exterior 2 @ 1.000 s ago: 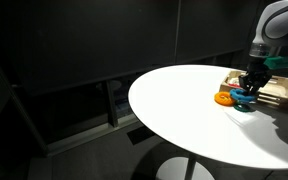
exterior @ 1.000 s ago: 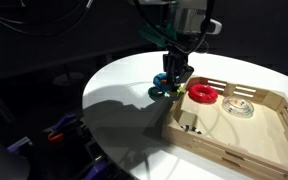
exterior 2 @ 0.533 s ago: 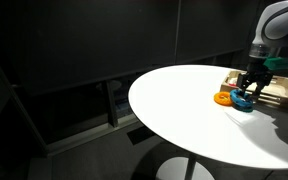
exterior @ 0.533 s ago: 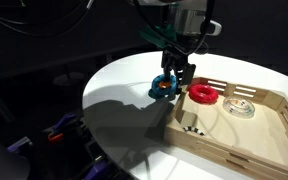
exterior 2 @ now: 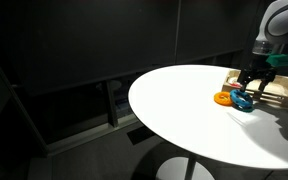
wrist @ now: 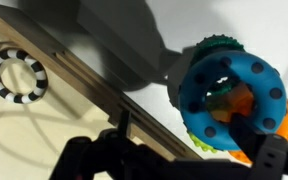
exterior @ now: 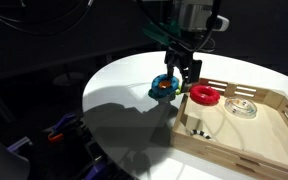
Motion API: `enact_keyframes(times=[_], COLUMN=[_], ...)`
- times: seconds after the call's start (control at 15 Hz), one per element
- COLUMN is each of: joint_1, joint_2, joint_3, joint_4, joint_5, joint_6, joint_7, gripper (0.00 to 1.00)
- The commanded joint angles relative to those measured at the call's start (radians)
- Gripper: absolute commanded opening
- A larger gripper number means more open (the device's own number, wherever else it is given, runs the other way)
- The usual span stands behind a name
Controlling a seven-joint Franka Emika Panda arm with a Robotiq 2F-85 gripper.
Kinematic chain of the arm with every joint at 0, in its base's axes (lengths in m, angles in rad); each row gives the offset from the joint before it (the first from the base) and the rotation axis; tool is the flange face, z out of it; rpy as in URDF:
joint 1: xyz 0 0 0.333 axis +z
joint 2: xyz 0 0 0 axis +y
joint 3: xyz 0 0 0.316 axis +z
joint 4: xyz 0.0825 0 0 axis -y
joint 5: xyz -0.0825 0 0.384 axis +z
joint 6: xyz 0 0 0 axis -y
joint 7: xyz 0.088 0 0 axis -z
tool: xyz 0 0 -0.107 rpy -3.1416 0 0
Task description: Put the blue ring on the table.
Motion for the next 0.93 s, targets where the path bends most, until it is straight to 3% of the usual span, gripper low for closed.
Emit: enact_keyframes(times=[0.0, 0.87], joint_1=[-0.025, -0.062], joint_2=[-0.043, -0.013], joint_3=[-0.021, -0.048], joint_4=[0.011, 0.061], joint_5=[-0.001, 0.016], joint_6=[-0.024, -0.002], joint_7=[-0.014, 0.0], gripper=[1.0, 1.0])
